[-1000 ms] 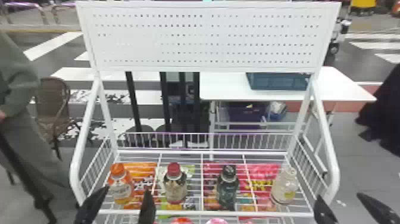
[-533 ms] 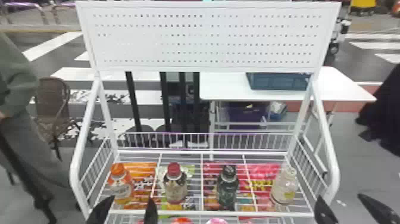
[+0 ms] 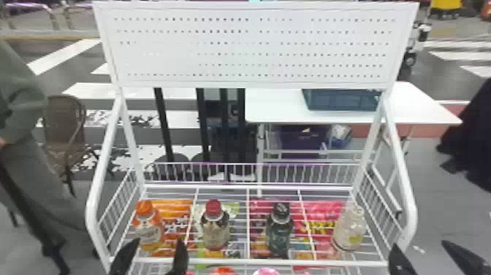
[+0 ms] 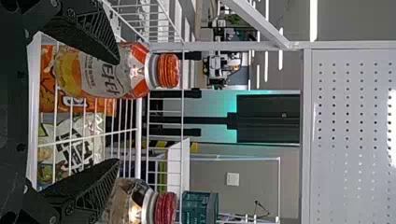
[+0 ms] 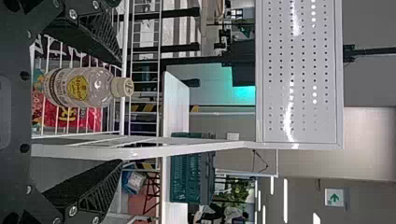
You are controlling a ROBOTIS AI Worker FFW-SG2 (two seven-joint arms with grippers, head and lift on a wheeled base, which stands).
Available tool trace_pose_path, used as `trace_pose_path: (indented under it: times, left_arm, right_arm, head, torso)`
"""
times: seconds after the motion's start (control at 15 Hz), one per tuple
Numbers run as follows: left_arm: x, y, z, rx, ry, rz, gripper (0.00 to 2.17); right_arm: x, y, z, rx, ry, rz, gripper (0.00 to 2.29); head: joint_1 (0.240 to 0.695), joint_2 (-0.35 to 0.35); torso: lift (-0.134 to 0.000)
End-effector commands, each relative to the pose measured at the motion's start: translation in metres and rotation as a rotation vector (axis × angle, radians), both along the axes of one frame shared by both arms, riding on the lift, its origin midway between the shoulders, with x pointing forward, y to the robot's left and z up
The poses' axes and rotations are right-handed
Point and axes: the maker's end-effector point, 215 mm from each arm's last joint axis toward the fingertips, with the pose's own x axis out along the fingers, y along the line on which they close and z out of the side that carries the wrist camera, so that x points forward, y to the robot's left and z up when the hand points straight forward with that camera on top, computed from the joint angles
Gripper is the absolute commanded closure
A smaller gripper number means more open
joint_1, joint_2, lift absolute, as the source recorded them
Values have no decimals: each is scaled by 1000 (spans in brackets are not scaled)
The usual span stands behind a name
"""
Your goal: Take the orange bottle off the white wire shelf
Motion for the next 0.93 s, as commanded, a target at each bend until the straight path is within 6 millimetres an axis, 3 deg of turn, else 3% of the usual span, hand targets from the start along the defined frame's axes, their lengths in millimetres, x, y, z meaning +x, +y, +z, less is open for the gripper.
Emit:
trace_pose_path:
  times: [0.0,0.4,0.87]
  left_arm:
    - [5,10,-9,8,6,13,161]
    - [19,28,-24,16,8,44,161]
    - [43,41,-26,22,-8,45,157]
  right_arm:
    - [-2,0,1,0,-3,5,151]
    - [-6,-2,-1,-10,5,3,151]
    - [-15,-5,6,-26,4,-3,151]
  head:
    - [499,0]
    - [499,0]
    - [499,0]
  torso:
    - [0]
    - [0]
    - [0]
